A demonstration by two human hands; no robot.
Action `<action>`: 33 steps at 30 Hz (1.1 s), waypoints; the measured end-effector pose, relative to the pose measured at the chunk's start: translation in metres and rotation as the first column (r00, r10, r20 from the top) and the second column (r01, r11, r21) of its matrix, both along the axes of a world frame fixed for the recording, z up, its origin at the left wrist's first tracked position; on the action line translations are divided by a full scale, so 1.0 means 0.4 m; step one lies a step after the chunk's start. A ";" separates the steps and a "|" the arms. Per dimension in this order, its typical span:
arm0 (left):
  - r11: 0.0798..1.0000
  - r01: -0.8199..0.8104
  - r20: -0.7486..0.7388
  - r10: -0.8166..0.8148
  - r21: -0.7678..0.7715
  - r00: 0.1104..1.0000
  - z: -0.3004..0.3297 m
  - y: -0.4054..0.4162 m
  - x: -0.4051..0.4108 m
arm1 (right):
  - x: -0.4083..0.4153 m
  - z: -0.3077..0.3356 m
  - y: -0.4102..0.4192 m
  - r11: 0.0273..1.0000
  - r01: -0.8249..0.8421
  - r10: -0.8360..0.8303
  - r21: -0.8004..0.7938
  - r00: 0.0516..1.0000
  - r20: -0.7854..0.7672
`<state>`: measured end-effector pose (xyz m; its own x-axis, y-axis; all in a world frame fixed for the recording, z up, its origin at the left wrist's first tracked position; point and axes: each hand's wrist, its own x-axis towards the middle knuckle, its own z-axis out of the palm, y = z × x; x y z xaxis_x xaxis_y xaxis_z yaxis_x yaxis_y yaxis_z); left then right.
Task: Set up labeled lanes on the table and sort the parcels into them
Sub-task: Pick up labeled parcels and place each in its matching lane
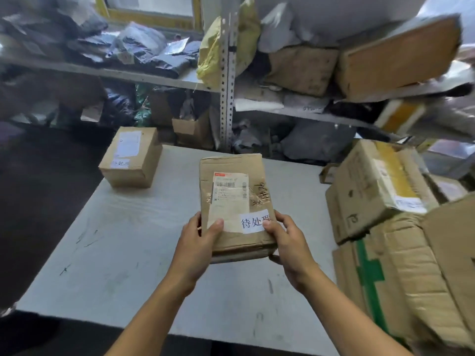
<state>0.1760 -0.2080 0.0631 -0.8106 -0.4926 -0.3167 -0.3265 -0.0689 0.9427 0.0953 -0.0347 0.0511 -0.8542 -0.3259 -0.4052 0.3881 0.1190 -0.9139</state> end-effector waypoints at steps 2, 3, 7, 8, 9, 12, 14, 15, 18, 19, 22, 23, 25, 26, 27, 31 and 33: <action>1.000 0.021 -0.004 -0.021 -0.016 1.000 0.034 0.066 -0.005 | 0.015 0.030 0.069 0.999 0.035 -0.035 -0.016 0.999 0.002; 0.999 0.034 -0.009 -0.035 -0.021 0.999 0.051 0.096 -0.006 | 0.024 0.045 0.100 0.998 0.051 -0.050 -0.024 0.999 0.004; 0.996 0.088 -0.040 -0.089 -0.033 0.995 0.104 0.206 -0.006 | 0.048 0.099 0.220 0.994 0.102 -0.103 -0.047 0.995 -0.018; 0.995 0.090 -0.047 -0.092 -0.030 0.995 0.115 0.229 -0.006 | 0.049 0.112 0.244 0.993 0.107 -0.108 -0.041 0.994 -0.033; 0.995 0.094 -0.055 -0.096 -0.026 0.994 0.126 0.250 -0.007 | 0.049 0.124 0.266 0.993 0.110 -0.111 -0.036 0.993 -0.046; 0.995 0.101 -0.080 -0.102 -0.018 0.992 0.155 0.298 -0.012 | 0.047 0.160 0.314 0.992 0.117 -0.119 -0.042 0.991 -0.059; 0.994 0.109 -0.090 -0.109 -0.014 0.990 0.171 0.315 -0.021 | 0.045 0.181 0.330 0.990 0.127 -0.130 -0.056 0.990 -0.059; 0.993 0.114 -0.095 -0.115 -0.012 0.989 0.179 0.318 -0.027 | 0.043 0.191 0.334 0.990 0.131 -0.134 -0.058 0.989 -0.058; 0.992 0.127 -0.096 -0.126 -0.002 0.987 0.200 0.310 -0.050 | 0.027 0.222 0.324 0.990 0.136 -0.138 -0.038 0.989 -0.056; 0.991 0.131 -0.092 -0.131 0.000 0.987 0.206 0.302 -0.059 | 0.019 0.231 0.316 0.991 0.136 -0.137 -0.016 0.989 -0.054; 0.989 0.146 -0.072 -0.145 0.006 0.987 0.228 0.270 -0.093 | -0.014 0.274 0.283 0.987 0.124 -0.119 0.102 0.992 -0.049; 0.989 0.151 -0.070 -0.150 0.009 0.986 0.236 0.258 -0.107 | -0.030 0.294 0.271 0.981 0.110 -0.100 0.162 0.993 -0.070; 0.986 0.169 -0.071 -0.167 0.013 0.983 0.253 0.235 -0.141 | -0.075 0.340 0.251 0.949 0.077 -0.038 0.305 0.990 -0.134; 0.984 0.176 -0.073 -0.174 0.023 0.982 0.263 0.225 -0.160 | -0.101 0.368 0.243 0.926 0.058 0.000 0.373 0.988 -0.154; 0.983 0.182 -0.077 -0.179 0.038 0.981 0.276 0.219 -0.179 | -0.129 0.397 0.238 0.901 0.036 0.040 0.433 0.985 -0.166; 0.980 0.193 -0.133 -0.184 0.055 0.974 0.331 0.226 -0.267 | -0.221 0.511 0.257 0.813 -0.042 0.188 0.580 0.963 -0.195; 0.976 0.214 -0.150 -0.206 0.043 0.967 0.362 0.252 -0.311 | -0.259 0.560 0.285 0.776 -0.045 0.233 0.630 0.948 -0.219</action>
